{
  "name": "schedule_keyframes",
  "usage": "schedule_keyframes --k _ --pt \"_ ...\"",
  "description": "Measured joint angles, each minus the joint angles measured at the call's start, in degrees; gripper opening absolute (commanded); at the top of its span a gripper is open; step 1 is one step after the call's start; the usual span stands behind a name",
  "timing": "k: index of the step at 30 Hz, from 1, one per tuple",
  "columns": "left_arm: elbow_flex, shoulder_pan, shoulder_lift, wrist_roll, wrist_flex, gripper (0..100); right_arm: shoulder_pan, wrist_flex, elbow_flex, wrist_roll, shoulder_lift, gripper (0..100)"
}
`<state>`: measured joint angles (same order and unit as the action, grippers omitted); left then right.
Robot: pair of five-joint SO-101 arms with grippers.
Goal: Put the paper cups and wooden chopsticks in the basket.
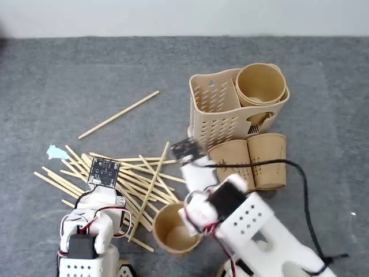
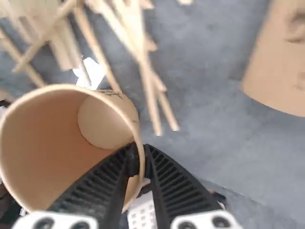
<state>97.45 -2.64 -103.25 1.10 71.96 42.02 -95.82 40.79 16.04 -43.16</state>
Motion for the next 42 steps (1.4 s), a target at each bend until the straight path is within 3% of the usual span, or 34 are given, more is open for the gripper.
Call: schedule_keyframes --k 9,18,25,30,37,42 --pt "0.0 0.0 0.0 0.0 0.0 1 -17.4 -4.0 -25.2 -7.6 0.0 0.7" --pt "0.0 0.0 0.0 0.0 0.0 1 -25.6 1.3 -46.4 -11.5 -0.2 0.7" --pt "0.0 0.0 0.0 0.0 0.0 1 -35.6 13.5 -47.8 -15.8 0.4 0.7" --pt "0.0 0.0 0.0 0.0 0.0 1 -43.8 19.0 -48.4 -17.6 10.9 0.7" --pt "0.0 0.0 0.0 0.0 0.0 1 -49.1 19.3 -48.5 -17.6 20.4 0.7" --pt "0.0 0.0 0.0 0.0 0.0 1 -48.9 16.8 -48.4 -17.6 21.6 2.8"
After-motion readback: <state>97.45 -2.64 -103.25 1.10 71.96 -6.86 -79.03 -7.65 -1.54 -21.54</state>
